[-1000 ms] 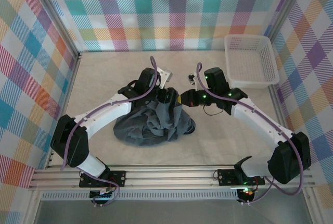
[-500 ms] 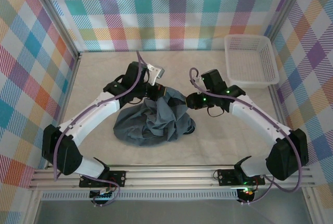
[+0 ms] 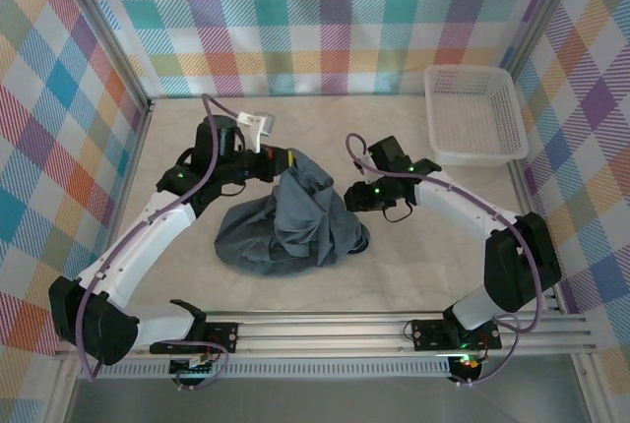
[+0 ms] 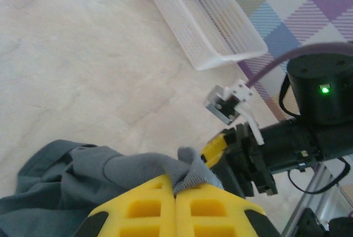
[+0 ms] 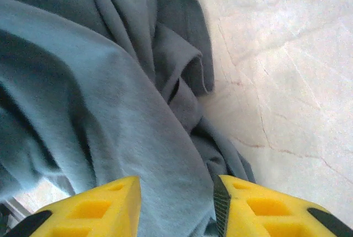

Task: Fold the inside-out t-shirt

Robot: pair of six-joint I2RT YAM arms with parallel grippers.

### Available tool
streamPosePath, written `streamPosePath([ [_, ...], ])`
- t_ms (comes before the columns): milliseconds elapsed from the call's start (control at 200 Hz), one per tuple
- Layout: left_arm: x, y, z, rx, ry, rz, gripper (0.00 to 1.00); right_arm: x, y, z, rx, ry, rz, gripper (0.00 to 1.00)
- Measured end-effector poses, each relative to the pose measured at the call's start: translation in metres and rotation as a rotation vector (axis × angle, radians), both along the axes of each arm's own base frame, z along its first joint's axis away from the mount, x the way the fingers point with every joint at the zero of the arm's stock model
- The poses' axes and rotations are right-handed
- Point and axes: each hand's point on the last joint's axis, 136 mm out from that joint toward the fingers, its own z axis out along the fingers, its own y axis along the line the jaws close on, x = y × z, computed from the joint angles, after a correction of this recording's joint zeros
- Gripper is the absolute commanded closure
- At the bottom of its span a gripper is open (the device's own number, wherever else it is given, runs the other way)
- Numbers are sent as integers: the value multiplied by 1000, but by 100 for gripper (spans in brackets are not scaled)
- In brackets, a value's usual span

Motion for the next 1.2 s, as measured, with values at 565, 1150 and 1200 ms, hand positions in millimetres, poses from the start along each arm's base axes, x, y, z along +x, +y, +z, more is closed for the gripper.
streamPosePath([
  [565,-5,8,-49,-5,108,60,100,-11,69,100,335,-109,28,20],
  [1150,-20,11,-10,-45,-19,18,100,32,54,28,-5,32,-121,44],
  [1200,-22,13,-7,-44,-30,22,100,28,45,22,-33,60,-123,49],
])
